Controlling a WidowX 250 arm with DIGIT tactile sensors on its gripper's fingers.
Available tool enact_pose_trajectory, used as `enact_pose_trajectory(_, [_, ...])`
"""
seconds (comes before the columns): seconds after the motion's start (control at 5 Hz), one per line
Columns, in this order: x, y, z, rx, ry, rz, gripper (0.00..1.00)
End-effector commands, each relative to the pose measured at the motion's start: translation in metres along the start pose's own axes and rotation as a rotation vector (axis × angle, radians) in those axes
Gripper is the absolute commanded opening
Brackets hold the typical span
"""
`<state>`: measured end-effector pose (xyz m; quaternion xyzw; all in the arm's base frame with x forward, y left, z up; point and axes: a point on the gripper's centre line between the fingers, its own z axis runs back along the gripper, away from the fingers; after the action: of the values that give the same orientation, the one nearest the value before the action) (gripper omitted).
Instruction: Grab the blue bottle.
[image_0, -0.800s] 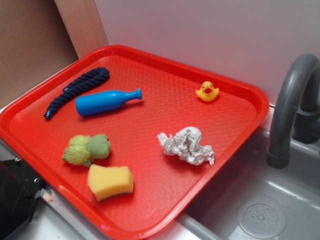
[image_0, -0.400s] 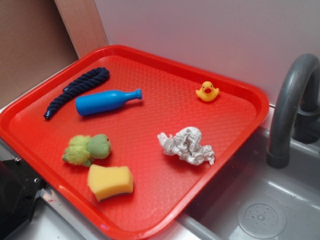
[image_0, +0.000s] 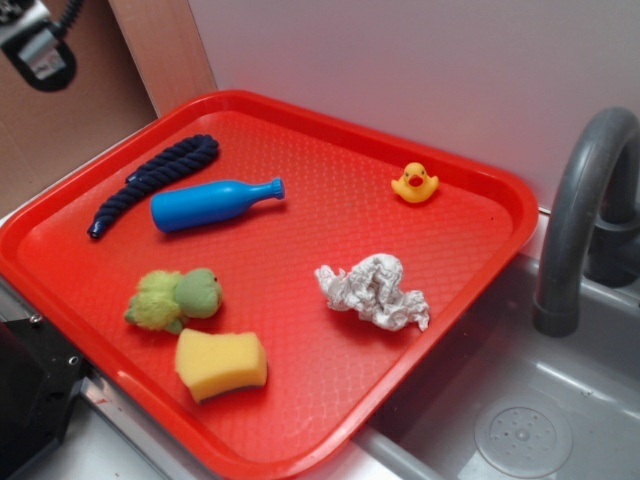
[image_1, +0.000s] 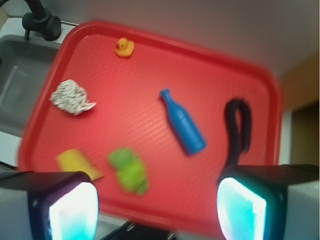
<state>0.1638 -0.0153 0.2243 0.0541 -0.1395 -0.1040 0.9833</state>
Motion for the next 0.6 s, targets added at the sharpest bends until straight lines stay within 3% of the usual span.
enact_pose_trajectory(0.0, [0.017,0.032,-0.048,0.107,-0.016,-0.176,1.00])
enact_pose_trajectory(0.4, [0.033,0.041,-0.133,0.032,0.140,-0.157,1.00])
